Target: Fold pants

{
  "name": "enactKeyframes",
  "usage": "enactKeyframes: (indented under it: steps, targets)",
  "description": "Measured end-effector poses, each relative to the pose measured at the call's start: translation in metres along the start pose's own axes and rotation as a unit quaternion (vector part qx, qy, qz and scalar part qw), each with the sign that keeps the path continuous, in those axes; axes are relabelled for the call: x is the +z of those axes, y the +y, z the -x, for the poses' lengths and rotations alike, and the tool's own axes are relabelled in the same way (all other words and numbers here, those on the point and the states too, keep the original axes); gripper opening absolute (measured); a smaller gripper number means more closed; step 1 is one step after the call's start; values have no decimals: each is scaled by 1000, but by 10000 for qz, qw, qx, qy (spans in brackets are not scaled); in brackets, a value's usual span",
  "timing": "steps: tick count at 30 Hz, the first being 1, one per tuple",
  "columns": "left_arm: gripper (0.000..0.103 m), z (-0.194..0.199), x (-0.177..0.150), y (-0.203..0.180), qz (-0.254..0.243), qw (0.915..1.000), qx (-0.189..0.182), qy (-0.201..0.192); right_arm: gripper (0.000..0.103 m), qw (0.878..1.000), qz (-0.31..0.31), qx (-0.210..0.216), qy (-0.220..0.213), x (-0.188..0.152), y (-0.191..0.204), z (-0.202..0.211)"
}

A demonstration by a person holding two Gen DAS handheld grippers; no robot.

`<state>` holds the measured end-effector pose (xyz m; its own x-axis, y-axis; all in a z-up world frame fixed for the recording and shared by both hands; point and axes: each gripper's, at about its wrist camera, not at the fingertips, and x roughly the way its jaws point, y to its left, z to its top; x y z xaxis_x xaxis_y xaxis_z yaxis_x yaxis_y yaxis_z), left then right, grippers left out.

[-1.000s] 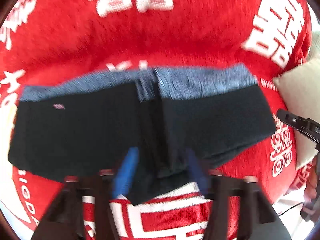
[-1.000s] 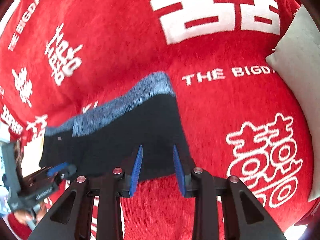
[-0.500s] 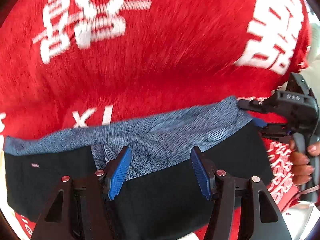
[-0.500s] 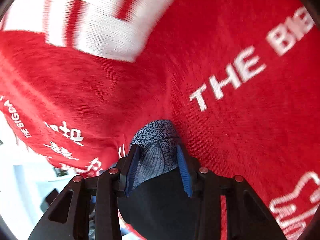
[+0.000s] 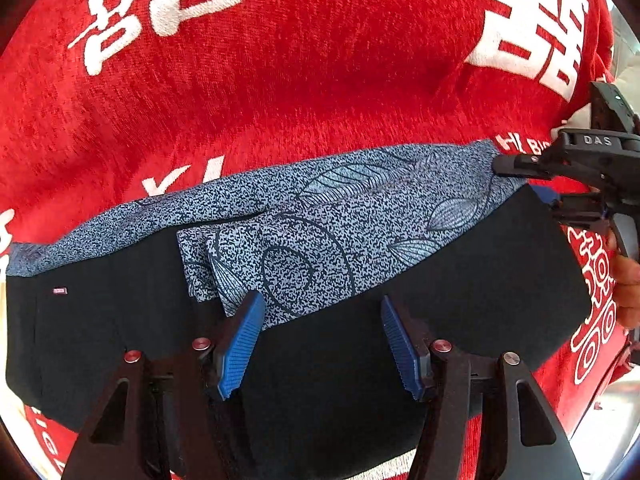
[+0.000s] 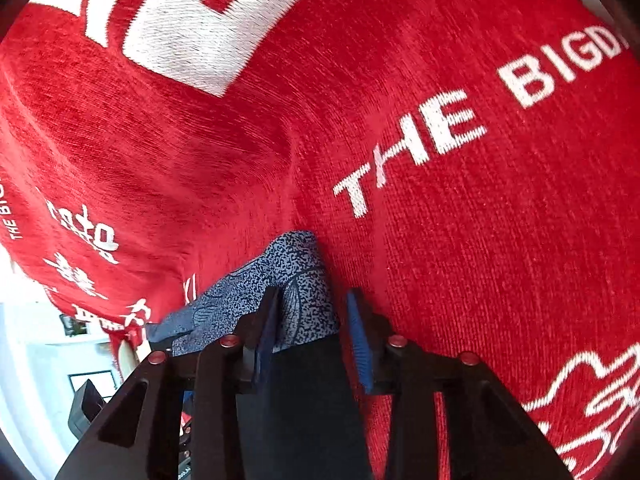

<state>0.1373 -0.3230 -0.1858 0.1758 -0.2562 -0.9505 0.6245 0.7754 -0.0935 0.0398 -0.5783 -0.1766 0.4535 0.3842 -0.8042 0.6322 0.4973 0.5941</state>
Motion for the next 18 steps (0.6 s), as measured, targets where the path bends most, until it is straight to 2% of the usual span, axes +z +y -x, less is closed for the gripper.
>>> enactKeyframes:
  steps: [1,5,7,8,10,11,13,15,17,18]
  targets:
    - [62,1,1,2,56,10000,-38,13,52,9997,77,-220,-72,-3,7,6]
    - [62,18,7,12,269,9995,151,-80,53,9944,611,-800,-307,-23,34,32]
    - [62,26,6,23,429,9990,104,-117,53,9899,928,-1000,-388,-38,46,47]
    - [62,28,5,27,499,9987,81,-109,53,9883,1054,-1037,-367,-48,49,54]
    - [62,27,-2,34,537,9985,140,-27,40,9870,1218,-1006,-295,-65,52,65]
    - [62,23,-5,34,489,9985,227,59,39,9869,1284,-950,-223,-76,53,68]
    - [65,7,-16,35,500,9978,327,295,39,9848,1444,-965,4,-94,55,61]
    - [71,0,-21,42,732,9969,243,122,39,9716,1815,-1516,8,-108,55,40]
    - [76,-5,-18,43,834,9961,255,118,39,9657,1928,-1741,27,-108,49,23]
    - [77,-7,-14,44,875,9957,270,113,39,9655,1945,-1730,-105,-105,48,18]
